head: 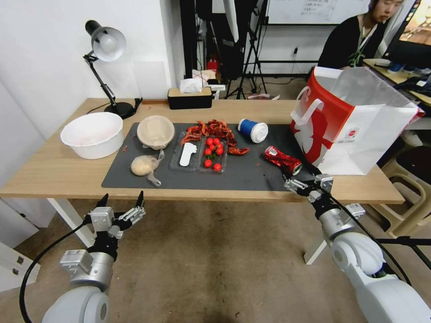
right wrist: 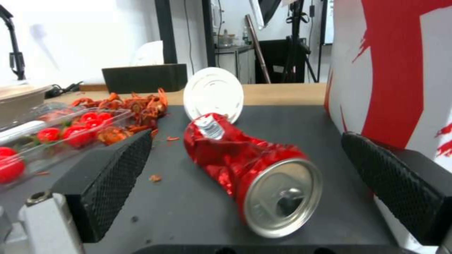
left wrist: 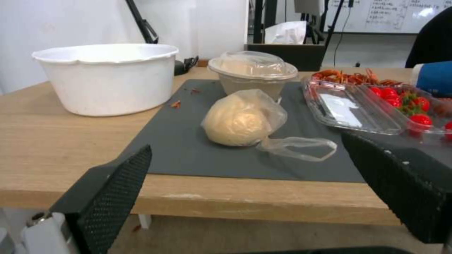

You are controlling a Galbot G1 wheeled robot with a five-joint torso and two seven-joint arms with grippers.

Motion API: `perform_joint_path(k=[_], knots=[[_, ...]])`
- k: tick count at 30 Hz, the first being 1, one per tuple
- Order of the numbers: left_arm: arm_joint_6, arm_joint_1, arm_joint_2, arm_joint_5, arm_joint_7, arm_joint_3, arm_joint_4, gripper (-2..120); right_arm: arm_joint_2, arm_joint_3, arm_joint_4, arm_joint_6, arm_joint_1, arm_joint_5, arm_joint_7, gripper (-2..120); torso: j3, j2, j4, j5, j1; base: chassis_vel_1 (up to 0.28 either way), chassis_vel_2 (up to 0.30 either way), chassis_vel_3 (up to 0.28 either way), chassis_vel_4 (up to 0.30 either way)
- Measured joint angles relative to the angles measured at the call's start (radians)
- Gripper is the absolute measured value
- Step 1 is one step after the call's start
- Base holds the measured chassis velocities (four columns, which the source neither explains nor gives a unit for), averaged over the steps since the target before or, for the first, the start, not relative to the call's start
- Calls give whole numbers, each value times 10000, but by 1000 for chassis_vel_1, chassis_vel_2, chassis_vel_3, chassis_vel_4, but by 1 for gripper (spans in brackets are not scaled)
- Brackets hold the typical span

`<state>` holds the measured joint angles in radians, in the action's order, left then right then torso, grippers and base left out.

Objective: Pick up the trash from the table and place it into the takeout bag.

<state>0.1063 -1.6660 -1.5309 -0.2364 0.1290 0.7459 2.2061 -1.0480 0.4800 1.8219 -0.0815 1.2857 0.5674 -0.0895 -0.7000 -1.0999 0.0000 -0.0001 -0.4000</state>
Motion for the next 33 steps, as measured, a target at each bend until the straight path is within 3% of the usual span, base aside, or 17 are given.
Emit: perform_joint_path(k=[19,33], knots=[[-13,-4,7,36,-8,1,-14,100,-12,-317,-1376,291,-1208,47,-311,99,0,0,0,0,0,0,0,0,0],[-60,8,9,51,-12,-20,-96,100,-211,-669,-1530,819,-1408,-215,189,51,0,-1,0,0,0,0,0,0,0]])
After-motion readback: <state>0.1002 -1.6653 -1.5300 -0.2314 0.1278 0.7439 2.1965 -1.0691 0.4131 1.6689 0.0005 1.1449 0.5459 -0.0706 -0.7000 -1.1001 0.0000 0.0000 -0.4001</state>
